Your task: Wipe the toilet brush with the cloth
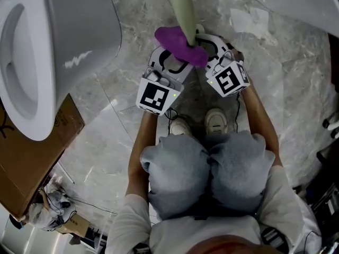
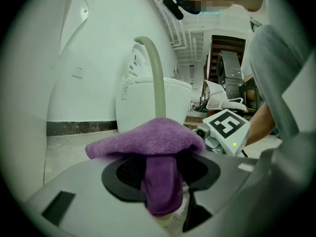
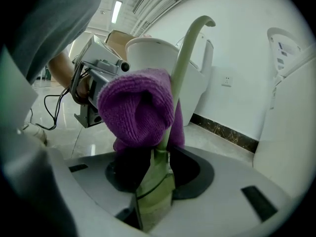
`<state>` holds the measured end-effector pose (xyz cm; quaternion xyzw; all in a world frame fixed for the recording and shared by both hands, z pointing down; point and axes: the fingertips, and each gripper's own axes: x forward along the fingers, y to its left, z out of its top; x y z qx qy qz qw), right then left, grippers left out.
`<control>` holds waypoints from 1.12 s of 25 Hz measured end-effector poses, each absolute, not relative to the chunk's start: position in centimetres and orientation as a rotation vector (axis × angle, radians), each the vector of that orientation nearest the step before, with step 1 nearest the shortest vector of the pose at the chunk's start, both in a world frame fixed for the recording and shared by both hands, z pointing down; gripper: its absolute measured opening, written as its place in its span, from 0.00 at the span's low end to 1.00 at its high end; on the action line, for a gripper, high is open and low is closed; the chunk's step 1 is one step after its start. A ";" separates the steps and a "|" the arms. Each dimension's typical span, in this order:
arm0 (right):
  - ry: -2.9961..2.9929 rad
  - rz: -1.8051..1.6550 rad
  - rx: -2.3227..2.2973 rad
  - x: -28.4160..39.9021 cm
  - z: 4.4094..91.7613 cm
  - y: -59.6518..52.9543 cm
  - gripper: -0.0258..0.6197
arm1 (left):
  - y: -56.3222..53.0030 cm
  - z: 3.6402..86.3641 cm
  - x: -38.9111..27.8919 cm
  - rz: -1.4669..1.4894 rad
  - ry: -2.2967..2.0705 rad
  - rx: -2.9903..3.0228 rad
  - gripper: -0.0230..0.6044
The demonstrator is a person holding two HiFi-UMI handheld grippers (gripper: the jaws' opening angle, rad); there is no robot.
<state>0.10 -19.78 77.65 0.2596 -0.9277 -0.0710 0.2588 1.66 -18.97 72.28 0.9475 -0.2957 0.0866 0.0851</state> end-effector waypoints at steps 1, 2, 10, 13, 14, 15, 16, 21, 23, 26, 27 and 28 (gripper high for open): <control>-2.515 -0.198 0.707 0.0 77.7 -19.8 0.22 | -19.1 72.4 1.9 0.256 -0.876 2.825 0.36; -2.516 -0.207 0.710 0.0 77.7 -19.9 0.20 | -19.3 72.6 2.2 0.258 -0.870 2.828 0.36; -2.519 -0.271 0.688 -0.1 77.8 -20.0 0.16 | -20.3 73.9 3.1 0.292 -0.922 2.851 0.24; -2.515 -0.298 0.687 -0.1 77.9 -20.0 0.16 | -20.2 73.7 3.0 0.299 -0.906 2.859 0.23; -2.514 -0.303 0.685 -0.1 77.9 -20.0 0.16 | -20.2 73.4 3.0 0.299 -0.905 2.864 0.22; -2.513 -0.305 0.682 -0.1 77.8 -20.0 0.16 | -20.2 73.1 2.9 0.296 -0.907 2.869 0.22; -2.512 -0.305 0.678 -0.1 77.8 -20.0 0.16 | -20.1 72.7 2.9 0.293 -0.908 2.875 0.22; -2.518 -0.334 0.684 0.0 78.1 -20.0 0.16 | -20.0 70.3 2.7 0.236 -0.907 2.887 0.21; -2.520 -0.340 0.688 0.0 78.1 -20.0 0.16 | -20.0 69.2 2.6 0.190 -0.905 2.875 0.21; -2.512 -0.328 0.677 0.0 78.0 -19.8 0.16 | -20.0 67.5 2.5 0.152 -0.887 2.868 0.21; -2.512 -0.332 0.678 0.0 78.1 -19.8 0.16 | -20.0 66.9 2.5 0.145 -0.879 2.866 0.21; -2.512 -0.334 0.679 0.0 78.1 -19.8 0.16 | -20.1 66.4 2.4 0.135 -0.872 2.865 0.21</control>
